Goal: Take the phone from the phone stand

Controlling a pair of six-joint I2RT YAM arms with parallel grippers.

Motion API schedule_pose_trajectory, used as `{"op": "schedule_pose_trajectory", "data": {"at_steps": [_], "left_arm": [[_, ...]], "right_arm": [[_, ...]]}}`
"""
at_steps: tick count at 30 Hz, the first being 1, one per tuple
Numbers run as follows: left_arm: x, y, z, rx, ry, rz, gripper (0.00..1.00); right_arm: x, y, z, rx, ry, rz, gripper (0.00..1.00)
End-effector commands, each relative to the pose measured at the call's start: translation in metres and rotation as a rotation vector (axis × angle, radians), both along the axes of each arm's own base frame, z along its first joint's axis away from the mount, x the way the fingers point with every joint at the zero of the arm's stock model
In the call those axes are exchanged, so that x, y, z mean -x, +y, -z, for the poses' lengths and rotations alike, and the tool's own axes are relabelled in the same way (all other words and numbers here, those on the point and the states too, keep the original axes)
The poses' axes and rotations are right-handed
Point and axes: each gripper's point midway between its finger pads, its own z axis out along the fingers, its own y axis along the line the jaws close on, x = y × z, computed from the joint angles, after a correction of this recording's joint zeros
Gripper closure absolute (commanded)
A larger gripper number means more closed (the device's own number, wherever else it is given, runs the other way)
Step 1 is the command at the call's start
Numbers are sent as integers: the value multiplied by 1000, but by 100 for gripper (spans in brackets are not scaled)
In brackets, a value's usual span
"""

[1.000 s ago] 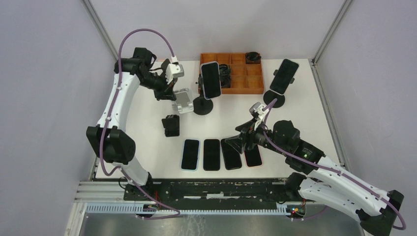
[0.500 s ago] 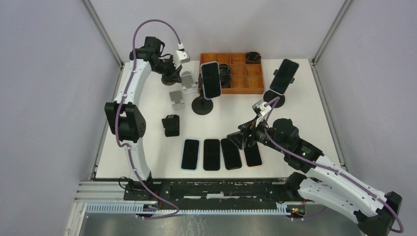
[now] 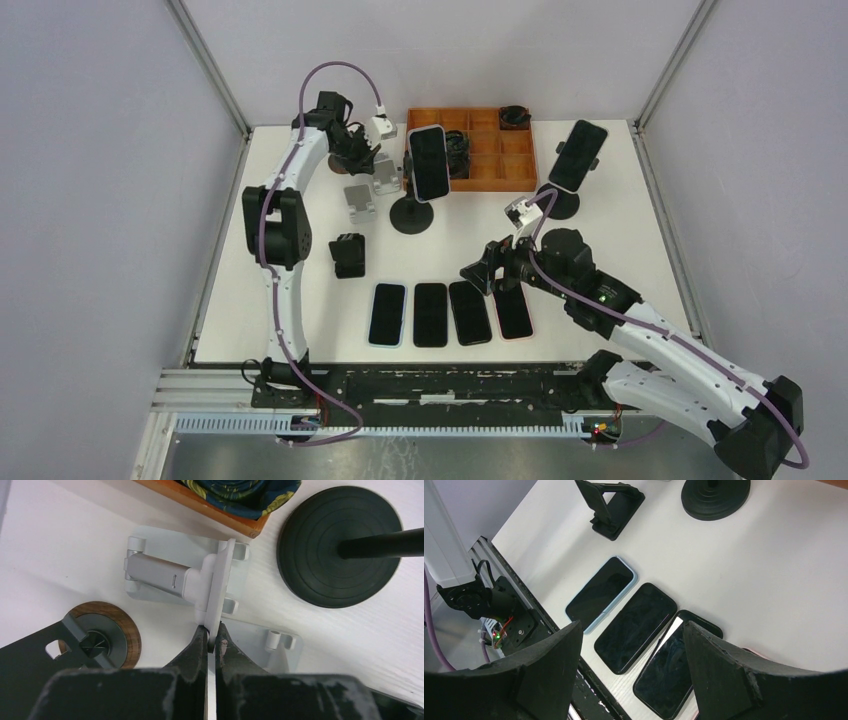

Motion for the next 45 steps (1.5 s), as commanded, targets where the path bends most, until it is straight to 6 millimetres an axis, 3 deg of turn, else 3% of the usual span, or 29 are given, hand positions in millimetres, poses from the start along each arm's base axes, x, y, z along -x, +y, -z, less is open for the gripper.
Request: {"op": "schedule_pose_trajectory", "data": {"at_steps": [1, 3, 4, 5, 7, 10, 12, 13, 17, 21, 28, 32, 40, 42, 45], "left_arm": [[-30, -5, -9, -29, -120, 12, 98], [-32, -8, -3, -25, -119, 11, 97], [-33, -9, -2, -24, -120, 11, 92], [-33, -9, -1, -26, -120, 13, 83], [-33, -10, -3, -24, -124, 10, 53], [-34, -9, -18, -18, -154, -10, 19], [-32, -8, -38, -4, -191, -24, 3], [-27, -9, -50, 10, -205, -20, 1], [2, -15, -94, 84, -236, 7, 0], [43, -16, -121, 133, -210, 49, 0], [113, -11, -128, 175, -42, 105, 0], [150, -13, -129, 204, 26, 139, 0], [191, -17, -134, 270, 100, 112, 0], [194, -17, -134, 279, 100, 99, 0], [195, -18, -133, 292, 103, 69, 0]], "right_arm": [[-13, 7, -38, -76, -65, 5, 20], [-21, 7, -44, -78, -76, 15, 19], [-26, 8, -48, -78, -82, 20, 18], [-31, 9, -52, -82, -90, 24, 17], [-45, 12, -59, -86, -108, 29, 13], [-69, 18, -72, -102, -141, 33, 5], [-89, 25, -75, -106, -151, 27, 2], [-99, 28, -79, -111, -158, 22, 2], [-143, 28, -89, -121, -182, 35, 2], [-173, 31, -100, -158, -201, -37, 2], [-203, 48, -108, -177, -221, -205, 2], [-223, 59, -95, -169, -187, -262, 2], [-198, 92, -96, -274, -169, -413, 4], [-193, 95, -94, -275, -165, -417, 12], [-190, 93, -100, -297, -170, -391, 33]]}}
